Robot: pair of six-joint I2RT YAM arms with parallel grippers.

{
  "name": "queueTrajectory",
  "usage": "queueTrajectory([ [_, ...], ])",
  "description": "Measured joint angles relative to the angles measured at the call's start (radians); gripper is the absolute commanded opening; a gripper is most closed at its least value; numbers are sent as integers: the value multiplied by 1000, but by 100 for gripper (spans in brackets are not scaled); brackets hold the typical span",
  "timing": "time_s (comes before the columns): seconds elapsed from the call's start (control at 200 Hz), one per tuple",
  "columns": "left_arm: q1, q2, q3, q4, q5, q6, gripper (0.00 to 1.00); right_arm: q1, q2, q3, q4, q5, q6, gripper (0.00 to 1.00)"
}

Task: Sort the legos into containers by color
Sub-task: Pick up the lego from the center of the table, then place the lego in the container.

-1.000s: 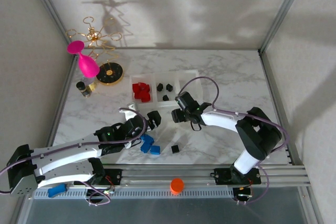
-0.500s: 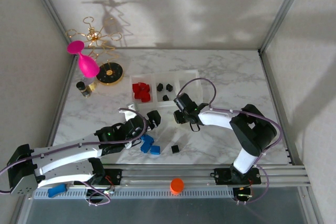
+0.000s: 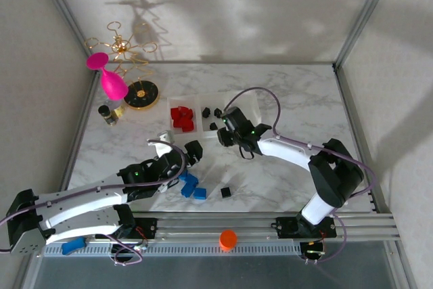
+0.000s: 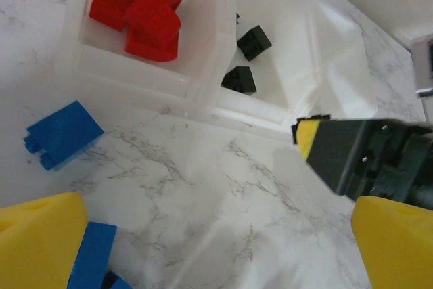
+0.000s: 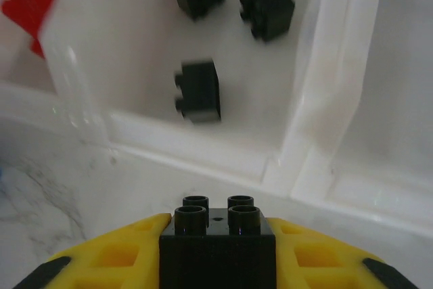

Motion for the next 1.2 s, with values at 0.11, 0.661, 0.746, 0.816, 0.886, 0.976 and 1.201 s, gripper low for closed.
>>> queueTrajectory([
  [0.11,14,-16,11,-20,-14,17,100,0,60,98,2,16,-1,28],
  [0.661,144,-14,66,-29,-3,128,99,-39,371,408,-8,105,-6,47],
  [0.746,147,-10,71,-29,2,142,100,-44,395,443,-13,115,-7,53],
  [0.816,151,-10,72,-29,5,151,100,-45,403,458,-16,115,-11,56],
  [0.886,156,-10,73,-29,9,159,100,-44,403,462,-21,115,-16,58],
  [0.976,157,-10,74,-29,20,166,100,-44,401,463,-25,114,-19,60],
  [1.201,157,-10,94,-40,49,169,99,-43,321,409,-43,83,-21,65],
])
